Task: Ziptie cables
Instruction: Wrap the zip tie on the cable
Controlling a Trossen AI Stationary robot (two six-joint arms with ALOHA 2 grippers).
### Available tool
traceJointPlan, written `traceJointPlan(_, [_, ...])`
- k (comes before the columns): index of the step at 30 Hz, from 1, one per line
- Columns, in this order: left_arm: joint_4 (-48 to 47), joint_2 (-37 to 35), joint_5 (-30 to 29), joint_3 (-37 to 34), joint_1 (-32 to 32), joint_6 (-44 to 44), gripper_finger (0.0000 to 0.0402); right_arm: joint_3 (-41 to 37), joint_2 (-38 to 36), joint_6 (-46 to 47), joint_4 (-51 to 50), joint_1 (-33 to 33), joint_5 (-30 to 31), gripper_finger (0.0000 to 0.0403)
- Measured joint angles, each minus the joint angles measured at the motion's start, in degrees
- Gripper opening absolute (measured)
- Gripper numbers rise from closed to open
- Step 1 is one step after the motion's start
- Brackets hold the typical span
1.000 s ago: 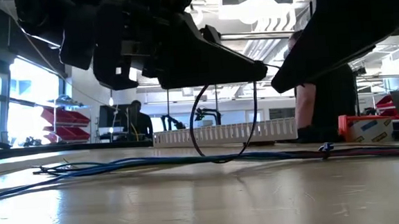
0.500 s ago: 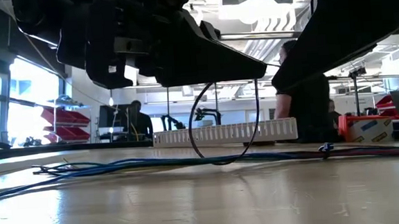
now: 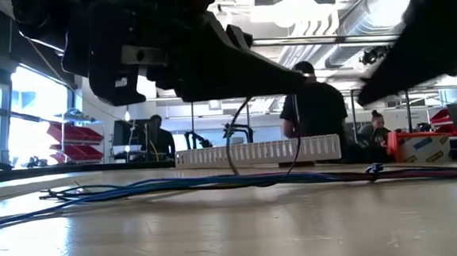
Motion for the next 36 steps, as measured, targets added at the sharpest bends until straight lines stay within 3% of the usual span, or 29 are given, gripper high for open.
traceJointPlan(7, [-2.65,-0.04,-3.84,-0.07,0.26,-0.04,0.0,-0.02,4.59,12.97,-0.74,5.43,-9.27,0.0002])
traceJointPlan(13, [-3.63,-0.09,-3.6,-0.09,0.13,-0.02,0.0,-0.01,5.08,17.92,-0.58,8.77,-5.13,0.0001])
traceJointPlan(18, [-3.86,-0.11,-2.94,-0.09,0.13,0.22,0.0,-0.02,4.63,0.37,10.72,8.05,5.46,0.0001])
traceJointPlan(22, [-3.8,-0.11,-2.76,-0.09,0.11,0.26,0.0,-0.02,4.56,-23.03,22.5,5.69,5.61,0.0006])
traceJointPlan(27, [-3.81,-0.11,-2.74,-0.09,0.09,0.22,0.0,-0.02,4.3,-41.85,31.79,2.4,5.19,0.0007])
traceJointPlan(31, [-3.91,-0.11,-2.72,-0.09,0.09,-0.17,0.0,0.53,4.02,-44.52,31.82,0.69,3.89,0.0007])
traceJointPlan(36, [-3.93,-0.11,-2.61,-0.09,0.07,-0.65,0.0,5.99,3.76,-35.78,11.1,-0.6,6.85,0.0013])
